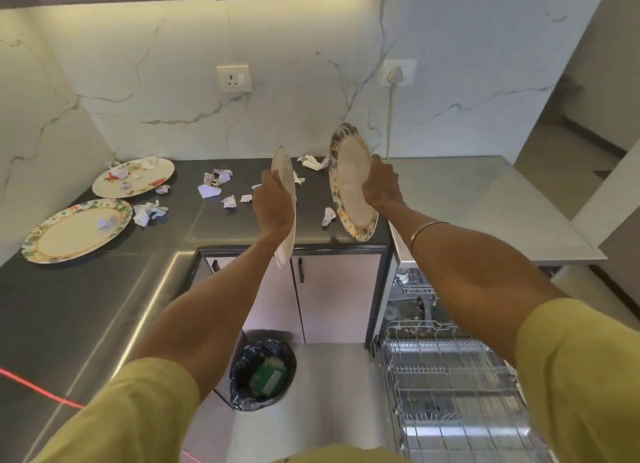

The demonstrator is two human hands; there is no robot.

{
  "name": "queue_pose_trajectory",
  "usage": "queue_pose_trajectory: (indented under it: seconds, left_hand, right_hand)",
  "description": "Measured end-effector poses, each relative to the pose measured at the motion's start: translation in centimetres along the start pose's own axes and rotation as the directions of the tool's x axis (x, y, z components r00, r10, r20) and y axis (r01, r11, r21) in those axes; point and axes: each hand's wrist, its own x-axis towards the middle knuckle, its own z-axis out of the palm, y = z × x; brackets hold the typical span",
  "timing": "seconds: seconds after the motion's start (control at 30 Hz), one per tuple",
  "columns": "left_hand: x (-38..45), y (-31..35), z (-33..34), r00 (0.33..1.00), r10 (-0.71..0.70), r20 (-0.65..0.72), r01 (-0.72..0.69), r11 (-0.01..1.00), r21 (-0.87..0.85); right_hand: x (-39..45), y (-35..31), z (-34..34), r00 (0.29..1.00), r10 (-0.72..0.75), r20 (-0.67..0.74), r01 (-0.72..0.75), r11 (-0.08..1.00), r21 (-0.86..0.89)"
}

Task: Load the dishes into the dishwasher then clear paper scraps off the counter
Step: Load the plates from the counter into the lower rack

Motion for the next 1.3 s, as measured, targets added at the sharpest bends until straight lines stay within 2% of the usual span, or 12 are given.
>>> queue_pose_trajectory:
  seconds: [0.3,0.77,0.97,1.3]
  left_hand:
    - [-6.4,0.9,-2.8,0.996,0.012,0.091,-0.007,0.999,-0.05]
    - [-19.3,1.1,-7.3,0.972,0.024,0.232,-0.015,0.999,-0.042]
    - [-23.7,1.7,-6.6,0.96,0.042,0.276,-0.034,0.999,-0.035]
    - [-30.7,6.0,-2.4,0.96,-0.02,0.278,0.02,1.0,0.002]
  right_hand:
    - [-7.2,1.5,-2.2,0.998,0.057,-0.024,-0.057,0.998,0.007]
    - [-21.4,5.8,-4.9,0.989,0.146,0.035,-0.142,0.986,-0.088]
    - [-23.1,9.2,-5.7,0.982,0.182,0.053,-0.176,0.979,-0.106]
    - [-24.8,17.3,-8.6,0.978,0.178,0.105,-0.168,0.981,-0.092]
